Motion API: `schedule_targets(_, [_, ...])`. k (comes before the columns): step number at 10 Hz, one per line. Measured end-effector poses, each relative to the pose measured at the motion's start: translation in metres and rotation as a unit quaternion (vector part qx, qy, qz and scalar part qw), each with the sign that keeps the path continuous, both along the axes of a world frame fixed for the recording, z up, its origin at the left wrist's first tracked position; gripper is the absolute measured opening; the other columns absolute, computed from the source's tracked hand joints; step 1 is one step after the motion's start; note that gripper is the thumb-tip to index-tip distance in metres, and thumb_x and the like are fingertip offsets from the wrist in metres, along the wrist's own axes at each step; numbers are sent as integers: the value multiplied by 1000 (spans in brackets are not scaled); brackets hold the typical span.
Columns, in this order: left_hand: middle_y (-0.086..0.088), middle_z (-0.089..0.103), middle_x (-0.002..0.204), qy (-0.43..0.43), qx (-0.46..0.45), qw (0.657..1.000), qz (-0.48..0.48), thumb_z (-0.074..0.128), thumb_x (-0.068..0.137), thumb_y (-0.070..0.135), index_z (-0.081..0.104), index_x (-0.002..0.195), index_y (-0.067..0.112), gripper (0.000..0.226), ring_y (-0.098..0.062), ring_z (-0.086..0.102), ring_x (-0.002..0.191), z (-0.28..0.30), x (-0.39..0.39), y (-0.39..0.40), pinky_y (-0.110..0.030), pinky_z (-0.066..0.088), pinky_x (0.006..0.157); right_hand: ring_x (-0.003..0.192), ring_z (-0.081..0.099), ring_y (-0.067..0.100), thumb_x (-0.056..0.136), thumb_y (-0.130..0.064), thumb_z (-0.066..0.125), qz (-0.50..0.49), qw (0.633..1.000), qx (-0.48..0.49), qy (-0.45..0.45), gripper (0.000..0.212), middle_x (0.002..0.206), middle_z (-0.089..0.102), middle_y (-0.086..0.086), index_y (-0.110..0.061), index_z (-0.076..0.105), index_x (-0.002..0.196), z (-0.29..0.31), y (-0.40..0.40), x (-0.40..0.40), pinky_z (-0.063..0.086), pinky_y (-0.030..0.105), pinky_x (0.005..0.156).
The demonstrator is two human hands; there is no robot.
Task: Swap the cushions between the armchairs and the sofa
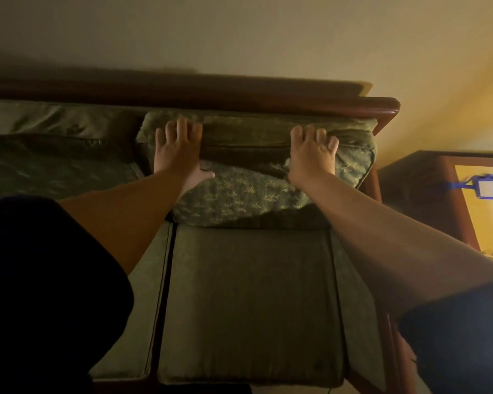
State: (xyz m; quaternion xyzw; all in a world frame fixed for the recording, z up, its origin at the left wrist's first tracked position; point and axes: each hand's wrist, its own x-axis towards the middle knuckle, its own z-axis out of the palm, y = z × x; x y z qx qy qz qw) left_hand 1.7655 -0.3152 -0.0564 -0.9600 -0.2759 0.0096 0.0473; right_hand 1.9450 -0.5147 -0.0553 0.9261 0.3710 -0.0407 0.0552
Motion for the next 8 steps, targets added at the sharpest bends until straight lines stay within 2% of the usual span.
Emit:
schedule_targets(1, [-22,29,151,-15,-45,999,-6,77,64,71,23,149,12,117,-45,29,139,-4,-7,7,-60,25,116,138,32,33,71,-25,84,-6,998,69,-9,96,147,33,11,-21,27,147,2,4,-4,20,59,115])
schedule_targets(2, [-14,17,160,14,-93,996,-4,78,63,70,14,154,20,121,-40,10,150,-11,-11,12,-58,7,122,156,5,27,80,-39,82,30,997,57,33,116,170,5,2,-34,-1,161,-17,-2,-13,-7,61,120])
schedule_targets(3, [-9,10,165,53,-141,989,13,80,66,64,11,157,23,122,-36,0,153,-1,-6,14,-58,1,122,157,-8,25,83,-48,78,20,997,51,54,117,171,-6,-3,-38,-10,160,-27,-3,-12,-11,61,120])
schedule_targets(4, [-9,12,166,61,-232,970,50,78,72,61,12,159,26,114,-35,8,153,40,-10,10,-57,12,121,157,-5,28,82,-54,78,7,992,41,122,115,171,-2,0,-36,-3,161,7,7,-16,-6,63,121])
schedule_targets(5, [-9,24,164,49,-323,944,54,78,79,53,16,159,28,105,-33,30,147,84,-34,10,-42,29,115,157,4,27,85,-53,75,33,985,112,130,102,170,13,3,-32,11,162,50,11,-42,7,57,124])
schedule_targets(6, [-10,41,156,19,-336,940,59,79,80,48,27,157,26,94,-30,49,134,140,-80,27,-34,40,106,149,27,28,80,-72,68,58,958,224,169,98,162,35,5,-26,30,158,105,21,-88,31,50,118])
schedule_targets(7, [-6,47,152,18,-344,938,34,79,80,46,33,154,22,90,-25,50,133,206,-135,38,-28,39,103,137,47,22,80,-82,52,36,930,309,194,91,149,52,3,-24,45,150,174,39,-128,42,43,110])
schedule_targets(8, [-7,57,140,-24,-376,926,42,80,67,68,48,144,20,96,-18,57,123,267,-218,40,-26,43,102,126,58,18,84,-73,54,18,906,373,200,74,135,63,-2,-26,56,141,217,17,-206,48,36,103])
